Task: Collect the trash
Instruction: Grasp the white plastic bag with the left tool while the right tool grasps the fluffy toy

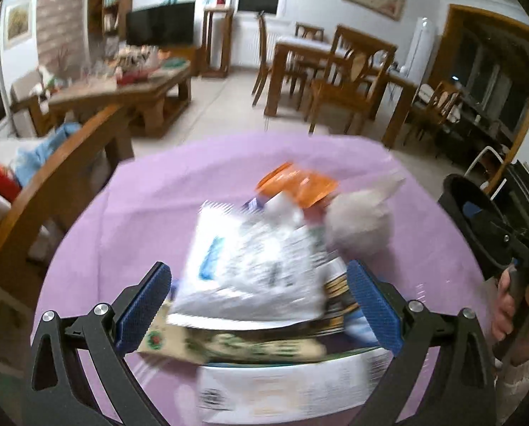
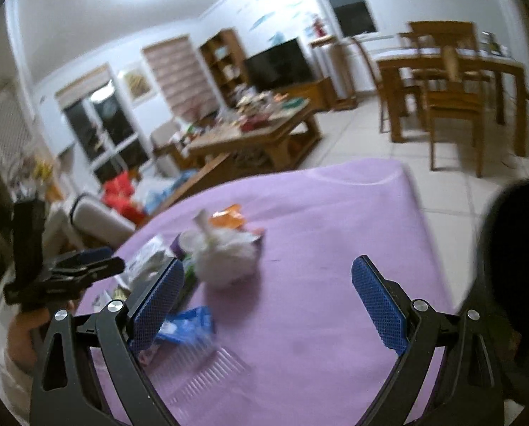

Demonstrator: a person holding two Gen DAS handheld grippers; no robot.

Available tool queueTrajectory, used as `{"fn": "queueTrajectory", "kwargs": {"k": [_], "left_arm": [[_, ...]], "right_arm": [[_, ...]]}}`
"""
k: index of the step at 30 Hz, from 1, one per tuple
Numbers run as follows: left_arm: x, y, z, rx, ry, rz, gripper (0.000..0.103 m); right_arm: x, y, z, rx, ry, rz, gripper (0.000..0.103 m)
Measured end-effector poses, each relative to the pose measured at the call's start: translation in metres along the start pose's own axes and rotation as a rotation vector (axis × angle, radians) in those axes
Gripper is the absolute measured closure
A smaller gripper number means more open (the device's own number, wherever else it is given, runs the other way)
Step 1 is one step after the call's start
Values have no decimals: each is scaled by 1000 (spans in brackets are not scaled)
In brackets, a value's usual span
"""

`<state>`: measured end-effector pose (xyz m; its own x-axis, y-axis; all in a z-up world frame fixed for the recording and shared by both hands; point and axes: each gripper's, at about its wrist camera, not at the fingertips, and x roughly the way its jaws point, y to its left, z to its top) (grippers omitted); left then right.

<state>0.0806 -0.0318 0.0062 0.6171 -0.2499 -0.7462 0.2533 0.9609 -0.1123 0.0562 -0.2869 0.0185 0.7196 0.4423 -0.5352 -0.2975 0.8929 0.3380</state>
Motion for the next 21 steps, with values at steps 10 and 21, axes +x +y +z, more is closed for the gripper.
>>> {"fn": "queueTrajectory", "kwargs": {"k": [10,21], "left_arm": [[34,16,6,43,75,-76,5],[27,14,-3,49,43,-91,35]], "right_arm": [[100,43,17,-152,225,8,11],[117,54,-1,-202,296,32,61]]}}
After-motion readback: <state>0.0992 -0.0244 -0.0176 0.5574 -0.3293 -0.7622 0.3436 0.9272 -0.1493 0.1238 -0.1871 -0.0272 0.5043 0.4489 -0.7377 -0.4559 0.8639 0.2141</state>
